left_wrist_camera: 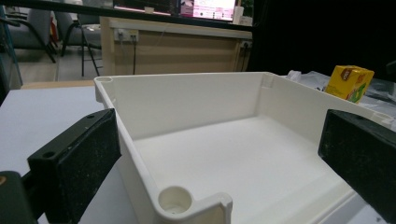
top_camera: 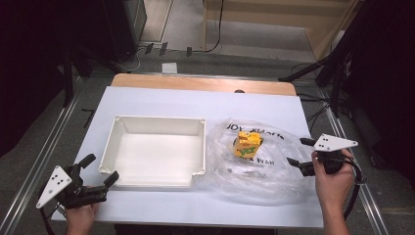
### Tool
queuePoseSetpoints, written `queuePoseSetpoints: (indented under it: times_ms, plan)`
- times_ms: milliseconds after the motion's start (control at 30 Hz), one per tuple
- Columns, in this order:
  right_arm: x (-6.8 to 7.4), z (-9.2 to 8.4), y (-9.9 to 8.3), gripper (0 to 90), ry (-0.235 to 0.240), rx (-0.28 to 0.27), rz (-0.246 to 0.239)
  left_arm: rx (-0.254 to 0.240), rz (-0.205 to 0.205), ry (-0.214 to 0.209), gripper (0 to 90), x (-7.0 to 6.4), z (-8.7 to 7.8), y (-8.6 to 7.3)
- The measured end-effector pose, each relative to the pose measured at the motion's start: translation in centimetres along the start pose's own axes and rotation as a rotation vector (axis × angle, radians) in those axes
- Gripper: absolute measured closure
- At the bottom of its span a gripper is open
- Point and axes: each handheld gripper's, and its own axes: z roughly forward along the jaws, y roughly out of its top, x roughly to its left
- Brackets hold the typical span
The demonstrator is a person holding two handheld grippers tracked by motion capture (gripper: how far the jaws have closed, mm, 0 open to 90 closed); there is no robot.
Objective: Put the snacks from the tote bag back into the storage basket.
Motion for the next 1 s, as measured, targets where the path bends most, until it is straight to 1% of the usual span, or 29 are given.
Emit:
queuePoseSetpoints:
  times_ms: [200,233,300,367,533,667,700,767,833,1000]
  plan:
    - [-0.2,0.3,0.5,18.4,0.013,0.025,-0.025,-0.002,-0.002,-0.001,0.0,0.0,0.0,0.0]
    - [-0.3,0.4,0.8,18.4,0.022,0.038,-0.031,-0.002,-0.004,0.0,0.0,0.0,0.0,0.0]
    - [-0.3,0.5,0.9,18.4,0.029,0.036,-0.04,-0.001,-0.003,-0.001,0.0,0.0,0.0,0.0]
    - [-0.4,0.6,1.2,18.5,0.042,0.052,-0.051,0.0,-0.001,-0.001,0.0,0.0,0.0,0.0]
    - [-0.6,0.9,1.7,19.0,0.052,0.08,-0.072,0.0,-0.001,0.0,0.0,0.0,0.0,0.0]
    - [-0.7,1.1,2.1,20.3,0.074,0.095,-0.083,0.001,-0.001,0.0,0.0,0.0,0.0,0.0]
    - [-0.7,1.2,2.2,20.6,0.079,0.103,-0.093,0.001,0.0,0.001,0.0,0.0,0.0,0.0]
    - [-0.7,1.3,2.4,20.6,0.083,0.116,-0.1,0.002,0.0,0.001,0.0,0.0,0.0,0.0]
    - [-0.7,1.4,2.7,21.9,0.096,0.13,-0.104,0.001,0.0,0.0,0.0,0.0,0.0,0.0]
    - [-0.6,1.9,3.6,24.5,0.124,0.171,-0.097,0.001,-0.001,0.001,0.0,0.0,0.0,0.0]
